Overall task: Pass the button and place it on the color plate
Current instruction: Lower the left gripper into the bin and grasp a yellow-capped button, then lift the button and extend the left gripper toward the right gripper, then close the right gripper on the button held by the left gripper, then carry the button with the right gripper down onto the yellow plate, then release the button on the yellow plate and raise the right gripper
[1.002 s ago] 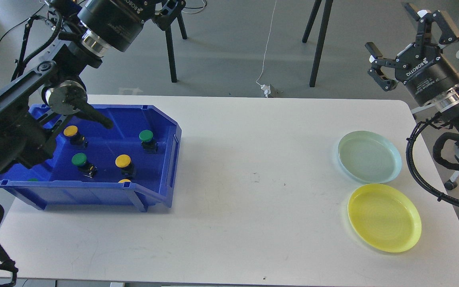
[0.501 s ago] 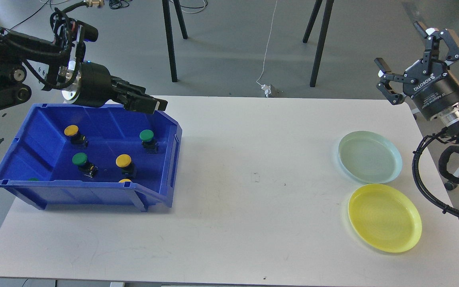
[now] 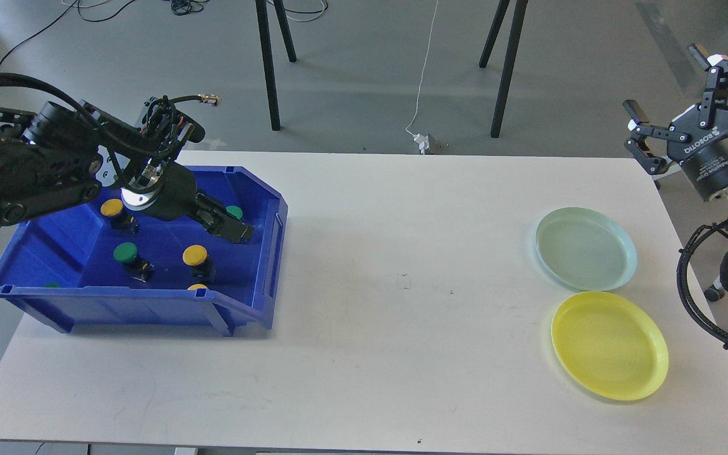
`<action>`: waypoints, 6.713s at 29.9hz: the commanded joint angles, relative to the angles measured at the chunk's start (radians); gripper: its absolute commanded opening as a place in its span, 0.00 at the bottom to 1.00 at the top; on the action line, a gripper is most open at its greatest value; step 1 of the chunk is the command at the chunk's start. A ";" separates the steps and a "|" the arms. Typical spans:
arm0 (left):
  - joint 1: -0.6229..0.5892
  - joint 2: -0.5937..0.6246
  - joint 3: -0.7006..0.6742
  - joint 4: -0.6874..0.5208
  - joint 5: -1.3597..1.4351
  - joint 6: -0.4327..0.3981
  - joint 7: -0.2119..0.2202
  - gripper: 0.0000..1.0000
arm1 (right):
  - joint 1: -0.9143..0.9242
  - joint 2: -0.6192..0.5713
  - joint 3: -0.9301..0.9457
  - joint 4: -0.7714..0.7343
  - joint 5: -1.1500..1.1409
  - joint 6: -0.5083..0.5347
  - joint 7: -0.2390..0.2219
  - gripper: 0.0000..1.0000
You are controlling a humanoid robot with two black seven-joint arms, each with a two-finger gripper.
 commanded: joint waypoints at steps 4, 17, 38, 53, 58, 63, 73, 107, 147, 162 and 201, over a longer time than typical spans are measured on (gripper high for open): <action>0.073 -0.005 -0.002 0.056 0.005 -0.008 0.000 0.83 | -0.008 0.003 -0.001 0.000 0.000 0.000 0.000 0.99; 0.202 -0.057 -0.003 0.244 0.002 -0.011 0.000 0.84 | -0.020 0.007 -0.001 -0.001 -0.001 0.000 0.000 0.99; 0.278 -0.113 -0.011 0.353 -0.010 -0.019 0.000 0.49 | -0.055 0.001 -0.001 -0.001 -0.001 0.000 0.000 0.99; 0.259 -0.109 -0.039 0.330 -0.009 -0.034 0.000 0.01 | -0.074 0.003 0.001 -0.001 0.000 0.000 0.001 0.99; 0.210 0.023 -0.241 0.219 -0.007 -0.078 0.000 0.02 | -0.077 0.001 -0.001 0.000 -0.001 0.000 0.000 0.99; 0.205 0.291 -0.546 -0.089 -0.013 -0.078 0.000 0.02 | -0.098 -0.003 0.002 0.016 0.000 0.000 -0.005 0.99; 0.302 0.347 -0.882 -0.427 -0.403 -0.078 0.000 0.02 | -0.210 -0.167 -0.012 0.391 -0.003 0.000 -0.026 0.99; 0.397 -0.213 -0.904 -0.097 -0.486 -0.078 0.000 0.04 | -0.064 -0.116 -0.256 0.556 -0.003 -0.007 -0.147 0.92; 0.402 -0.207 -0.919 -0.102 -0.509 -0.078 0.000 0.77 | -0.171 -0.100 -0.194 0.534 -0.006 -0.076 -0.146 0.00; 0.425 0.043 -1.033 -0.117 -0.570 -0.078 0.000 0.79 | -0.877 -0.045 0.105 0.446 0.090 -0.102 -0.052 0.00; 0.469 0.302 -0.677 0.198 0.392 -0.078 0.000 0.80 | -0.565 0.043 0.177 0.422 0.375 0.000 -0.117 0.97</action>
